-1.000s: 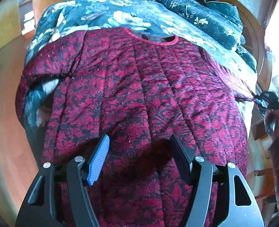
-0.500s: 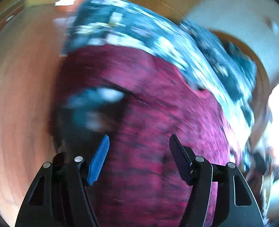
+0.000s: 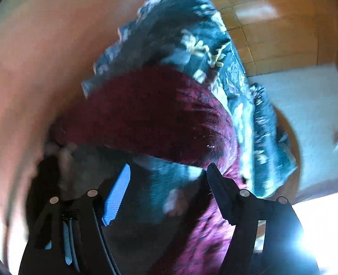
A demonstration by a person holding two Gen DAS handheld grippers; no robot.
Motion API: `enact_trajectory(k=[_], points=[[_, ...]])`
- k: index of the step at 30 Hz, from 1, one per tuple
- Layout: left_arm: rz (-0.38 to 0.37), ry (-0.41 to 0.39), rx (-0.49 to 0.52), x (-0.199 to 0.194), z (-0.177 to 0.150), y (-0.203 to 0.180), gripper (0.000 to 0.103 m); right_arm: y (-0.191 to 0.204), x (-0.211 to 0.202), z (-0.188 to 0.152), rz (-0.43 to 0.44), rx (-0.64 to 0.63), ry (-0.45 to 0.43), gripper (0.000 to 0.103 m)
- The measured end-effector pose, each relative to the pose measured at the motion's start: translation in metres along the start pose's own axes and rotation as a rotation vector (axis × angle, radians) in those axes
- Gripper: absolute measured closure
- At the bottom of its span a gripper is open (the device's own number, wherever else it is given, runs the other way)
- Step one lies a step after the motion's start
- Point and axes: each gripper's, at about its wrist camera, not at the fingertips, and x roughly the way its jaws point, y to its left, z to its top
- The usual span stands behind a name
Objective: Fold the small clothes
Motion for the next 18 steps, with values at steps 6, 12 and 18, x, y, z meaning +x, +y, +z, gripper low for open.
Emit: enact_trajectory(k=[6,12,18], points=[[-0.130,-0.023,-0.171,0.024,0.008,0.002,0.035,0.031,0.039,-0.026,-0.048,-0.097,0.054,0.026],[-0.065,-0.109,-0.141,0.034,0.028,-0.008,0.086,0.018,0.045,-0.031,-0.031,-0.083,0.045,0.025],[0.151,-0.267,0.177,0.009,0.052,-0.054,0.092,0.025,0.050,-0.031,-0.043,-0.112,0.039,0.024]])
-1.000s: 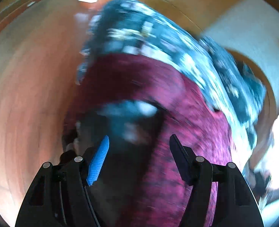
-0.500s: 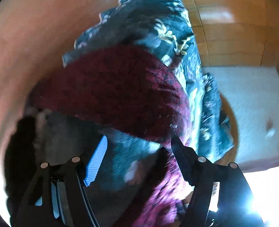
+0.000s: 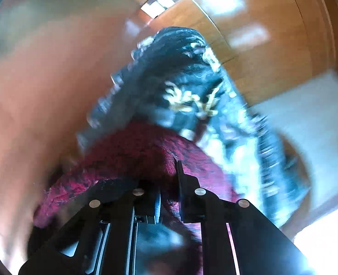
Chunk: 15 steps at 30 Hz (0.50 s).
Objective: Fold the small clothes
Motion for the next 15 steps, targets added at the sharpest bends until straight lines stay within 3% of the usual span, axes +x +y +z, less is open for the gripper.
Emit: enact_trajectory(k=[2,5,10,15], points=[[0.124,0.053,0.087,0.022,-0.001,-0.003,0.092,0.003,0.004,-0.001,-0.014,-0.017,-0.001,0.022],[0.204,0.124,0.124,0.042,-0.009,0.002,0.087,0.005,0.006,-0.001,-0.023,-0.028,-0.005,0.020],[0.187,0.092,0.093,0.015,-0.016,0.003,0.082,0.002,0.005,0.000,-0.005,-0.020,-0.008,0.019],[0.180,0.036,0.221,-0.019,-0.038,-0.041,0.082,-0.001,0.001,0.004,0.030,0.000,0.000,0.017]])
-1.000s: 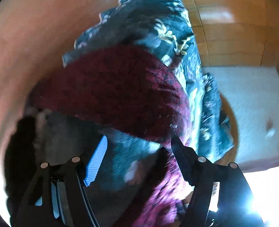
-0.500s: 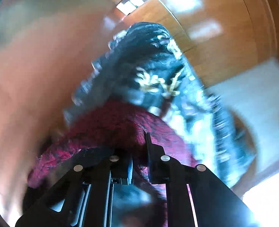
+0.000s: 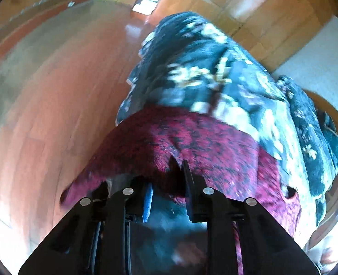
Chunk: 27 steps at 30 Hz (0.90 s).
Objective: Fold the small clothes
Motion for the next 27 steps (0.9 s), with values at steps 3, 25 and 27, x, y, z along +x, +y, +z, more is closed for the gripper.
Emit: enact_trajectory(k=[3,25,27], points=[[-0.016,-0.027,0.125,-0.020,-0.020,-0.033,0.074,-0.016,-0.017,0.007,0.082,0.075,0.003,0.021],[0.262,0.112,0.327,0.040,-0.001,-0.011,0.061,-0.392,-0.188,-0.043,-0.018,1.150,-0.465,0.033],[0.286,0.134,0.312,0.038,-0.001,0.001,0.049,-0.402,-0.186,-0.037,-0.038,1.152,-0.464,0.034]])
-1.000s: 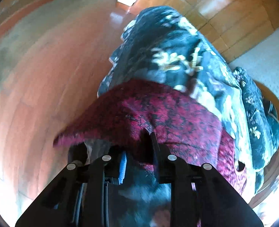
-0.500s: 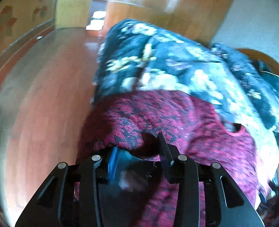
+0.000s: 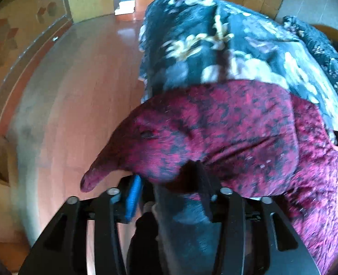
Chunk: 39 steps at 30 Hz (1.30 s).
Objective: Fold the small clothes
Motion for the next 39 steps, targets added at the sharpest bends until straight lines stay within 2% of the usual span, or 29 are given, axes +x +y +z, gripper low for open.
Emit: enact_trajectory(k=[1,2,4,5,7,8,10,12,14,16,18,19,21,24,26,28,31,33,34,35,36,39], points=[[-0.002,0.014,-0.006,0.000,-0.001,0.005,0.043,-0.001,0.003,0.003,-0.007,0.006,0.000,0.035],[-0.039,0.028,-0.015,0.001,0.000,0.013,0.043,-0.004,0.007,0.007,-0.008,0.018,0.004,0.038],[-0.053,0.038,-0.046,0.001,0.004,0.024,0.043,-0.008,0.010,0.011,-0.013,0.026,-0.006,0.045],[-0.026,0.036,-0.058,0.001,0.006,0.026,0.040,-0.008,0.011,0.013,-0.017,0.026,-0.010,0.051],[0.105,-0.004,-0.059,-0.003,0.014,0.028,0.037,-0.008,0.011,0.020,-0.039,0.014,-0.012,0.067],[0.123,-0.010,-0.062,-0.005,0.017,0.030,0.037,-0.006,0.011,0.023,-0.044,0.006,-0.012,0.074],[0.117,-0.033,-0.123,-0.015,0.021,0.038,0.037,0.004,0.010,0.026,-0.063,-0.037,-0.017,0.082],[0.072,-0.083,-0.171,-0.031,0.019,0.039,0.037,0.018,0.004,0.026,-0.068,-0.095,-0.033,0.085],[0.037,-0.110,-0.166,-0.042,0.014,0.031,0.037,0.041,-0.008,0.021,-0.049,-0.179,-0.056,0.087],[-0.057,-0.157,-0.153,-0.058,0.007,0.015,0.037,0.063,-0.018,0.014,-0.020,-0.249,-0.074,0.089],[-0.141,-0.163,-0.115,-0.066,0.005,-0.006,0.037,0.101,-0.028,-0.001,0.015,-0.378,-0.079,0.091],[-0.186,-0.166,-0.092,-0.071,0.002,-0.017,0.037,0.127,-0.030,-0.017,0.009,-0.491,-0.074,0.091],[-0.263,-0.168,-0.050,-0.077,-0.006,-0.039,0.037,0.161,-0.029,-0.045,0.011,-0.633,-0.061,0.091],[-0.364,-0.143,0.006,-0.079,-0.019,-0.073,0.037,0.207,-0.017,-0.111,0.012,-0.843,-0.009,0.092],[-0.426,-0.134,0.027,-0.082,-0.025,-0.089,0.037,0.232,-0.005,-0.166,0.055,-0.967,0.048,0.092],[-0.465,-0.123,0.029,-0.085,-0.035,-0.099,0.037,0.246,0.000,-0.215,0.081,-1.065,0.094,0.092],[-0.520,-0.097,0.028,-0.085,-0.040,-0.110,0.037,0.257,0.022,-0.295,0.115,-1.183,0.224,0.092],[-0.547,-0.085,0.026,-0.085,-0.040,-0.114,0.037,0.256,0.038,-0.345,0.125,-1.268,0.323,0.089],[-0.563,-0.076,0.022,-0.082,-0.039,-0.116,0.037,0.253,0.043,-0.362,0.129,-1.288,0.370,0.076],[-0.572,-0.063,0.020,-0.078,-0.037,-0.116,0.037,0.249,0.047,-0.380,0.132,-1.309,0.417,0.048],[-0.571,-0.046,0.015,-0.074,-0.035,-0.117,0.037,0.247,0.047,-0.387,0.123,-1.317,0.415,0.039],[-0.581,-0.015,-0.003,-0.061,-0.032,-0.117,0.037,0.232,0.027,-0.385,0.152,-1.300,0.430,0.040]])
